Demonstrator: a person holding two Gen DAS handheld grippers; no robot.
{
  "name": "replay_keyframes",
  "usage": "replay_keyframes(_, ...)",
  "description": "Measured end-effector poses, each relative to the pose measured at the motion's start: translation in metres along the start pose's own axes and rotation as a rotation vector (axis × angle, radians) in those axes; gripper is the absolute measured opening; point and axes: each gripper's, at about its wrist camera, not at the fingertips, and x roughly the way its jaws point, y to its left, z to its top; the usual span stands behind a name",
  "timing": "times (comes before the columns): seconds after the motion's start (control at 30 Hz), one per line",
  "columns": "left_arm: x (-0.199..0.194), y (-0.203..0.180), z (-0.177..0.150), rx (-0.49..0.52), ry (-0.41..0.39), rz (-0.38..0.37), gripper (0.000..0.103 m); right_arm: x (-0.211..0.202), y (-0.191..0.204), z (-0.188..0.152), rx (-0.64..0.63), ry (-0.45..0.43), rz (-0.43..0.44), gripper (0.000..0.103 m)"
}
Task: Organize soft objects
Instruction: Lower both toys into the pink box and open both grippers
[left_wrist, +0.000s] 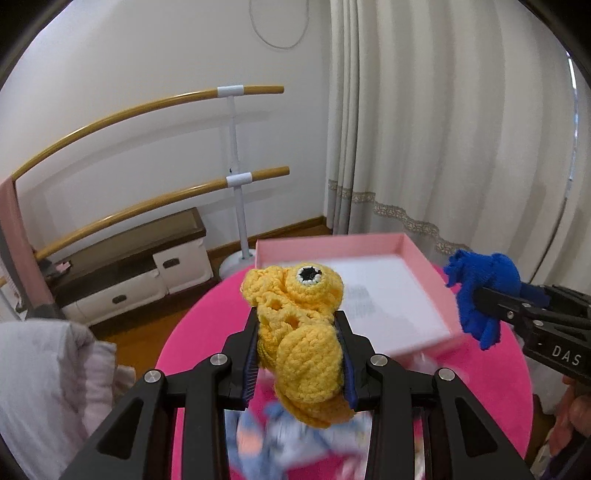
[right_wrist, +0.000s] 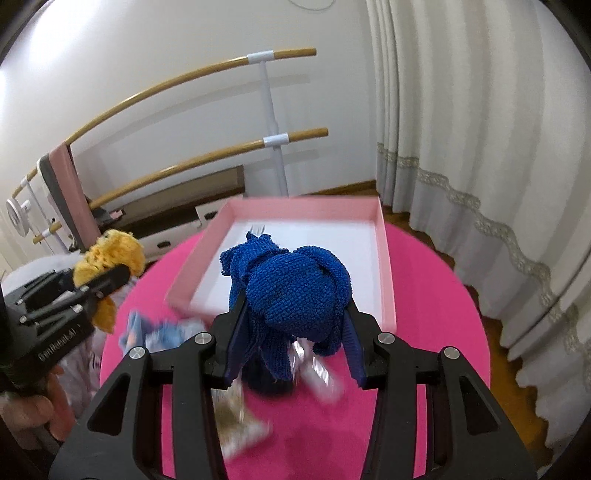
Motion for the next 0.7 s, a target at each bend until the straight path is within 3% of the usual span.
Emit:
replay_keyframes(0.33, 0.111, -0.031, 0.074, 0.022, 0.071, 0.023, 0.033, 0.098, -0.019, 0.064, 0.023, 0.098, -0.005, 0.043)
replay_keyframes(0.7, 0.253, -0.05, 0.137, 0.023, 0.2, 0.029, 0.033, 0.188, -0.039, 0.067, 0.05, 0.24, -0.029, 0.046)
